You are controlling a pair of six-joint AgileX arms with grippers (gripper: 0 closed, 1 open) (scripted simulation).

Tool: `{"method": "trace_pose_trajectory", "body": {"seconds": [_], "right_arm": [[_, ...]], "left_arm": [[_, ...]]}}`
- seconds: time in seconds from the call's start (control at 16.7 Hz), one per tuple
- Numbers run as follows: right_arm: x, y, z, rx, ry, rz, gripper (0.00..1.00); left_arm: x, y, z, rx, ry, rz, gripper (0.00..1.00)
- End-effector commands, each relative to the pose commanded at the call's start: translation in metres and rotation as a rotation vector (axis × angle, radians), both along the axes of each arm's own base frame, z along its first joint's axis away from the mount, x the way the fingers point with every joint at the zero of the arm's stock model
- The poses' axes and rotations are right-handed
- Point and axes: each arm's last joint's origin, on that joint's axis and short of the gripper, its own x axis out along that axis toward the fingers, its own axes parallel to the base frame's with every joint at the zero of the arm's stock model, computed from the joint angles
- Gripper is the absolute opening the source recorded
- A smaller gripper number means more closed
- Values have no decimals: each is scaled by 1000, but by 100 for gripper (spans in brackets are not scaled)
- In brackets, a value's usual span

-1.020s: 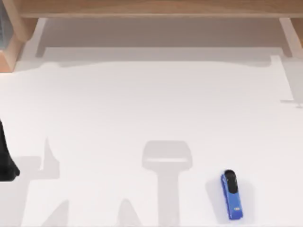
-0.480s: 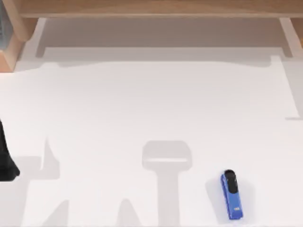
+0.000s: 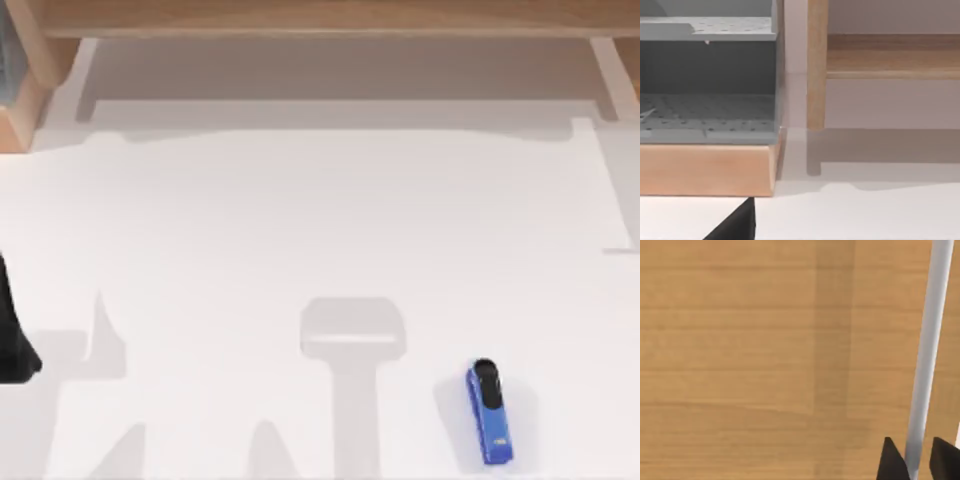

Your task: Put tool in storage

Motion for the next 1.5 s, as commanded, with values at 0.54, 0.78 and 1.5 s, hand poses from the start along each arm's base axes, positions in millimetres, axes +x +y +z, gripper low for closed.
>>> {"method": "trace_pose_trajectory", "body": {"seconds": [0.54, 0.78, 1.5], "right_arm": [[0, 0, 0, 0, 0, 0, 100], [0, 0, 0, 0, 0, 0, 100], [-18, 1, -1, 2, 2, 4, 100]], "left_arm": [[0, 0, 0, 0, 0, 0, 100], [0, 0, 0, 0, 0, 0, 100], [0, 0, 0, 0, 0, 0, 100]]}}
